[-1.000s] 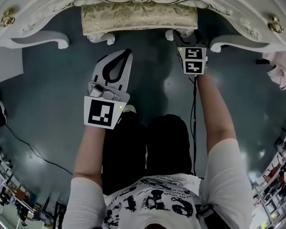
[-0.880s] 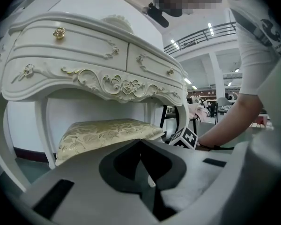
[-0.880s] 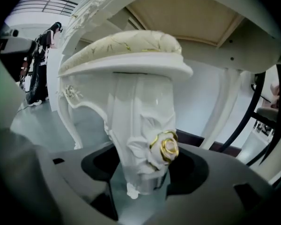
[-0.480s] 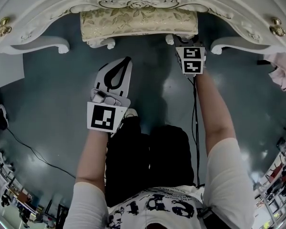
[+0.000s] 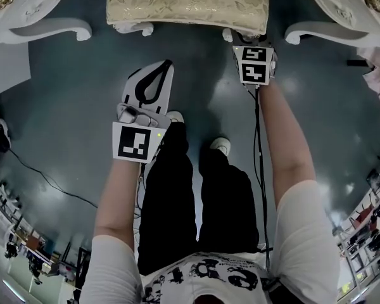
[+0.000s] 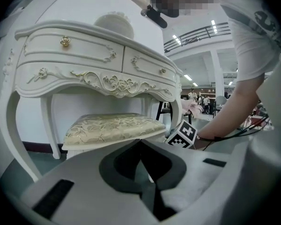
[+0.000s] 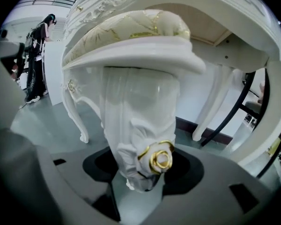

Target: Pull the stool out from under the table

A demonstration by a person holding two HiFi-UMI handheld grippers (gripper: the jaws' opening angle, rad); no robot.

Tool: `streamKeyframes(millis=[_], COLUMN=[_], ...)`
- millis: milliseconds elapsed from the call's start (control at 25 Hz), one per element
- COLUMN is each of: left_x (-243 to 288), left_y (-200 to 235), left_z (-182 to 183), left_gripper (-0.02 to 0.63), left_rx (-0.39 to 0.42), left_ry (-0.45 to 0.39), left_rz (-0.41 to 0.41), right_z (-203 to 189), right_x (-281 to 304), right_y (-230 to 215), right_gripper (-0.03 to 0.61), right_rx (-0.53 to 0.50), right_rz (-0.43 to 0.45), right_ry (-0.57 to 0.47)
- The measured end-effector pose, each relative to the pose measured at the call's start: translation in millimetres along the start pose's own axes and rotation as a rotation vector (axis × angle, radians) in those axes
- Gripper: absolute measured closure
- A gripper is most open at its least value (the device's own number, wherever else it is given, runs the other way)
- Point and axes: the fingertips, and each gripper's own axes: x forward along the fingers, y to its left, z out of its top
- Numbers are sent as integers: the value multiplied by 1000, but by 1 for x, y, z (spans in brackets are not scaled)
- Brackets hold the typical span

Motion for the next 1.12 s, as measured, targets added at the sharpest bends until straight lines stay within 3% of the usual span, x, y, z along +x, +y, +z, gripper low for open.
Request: streamKeyframes(millis=[320, 760, 1120], left_x=[-47, -97, -127], left_y=[-42, -81, -115], left_z=[3, -6, -27], left_gripper=[597, 597, 597], left_rx=[-45, -144, -153], left_ry=[-1, 29, 75], left_rz=[18, 80, 31], right_z=[-60, -106, -145], right_x=[-65, -123, -171], right_y=[34, 64, 92], right_gripper=[308, 308, 308], right_rx=[-20, -75, -110], right_rz=[52, 129, 197], right_ry=[72, 146, 182])
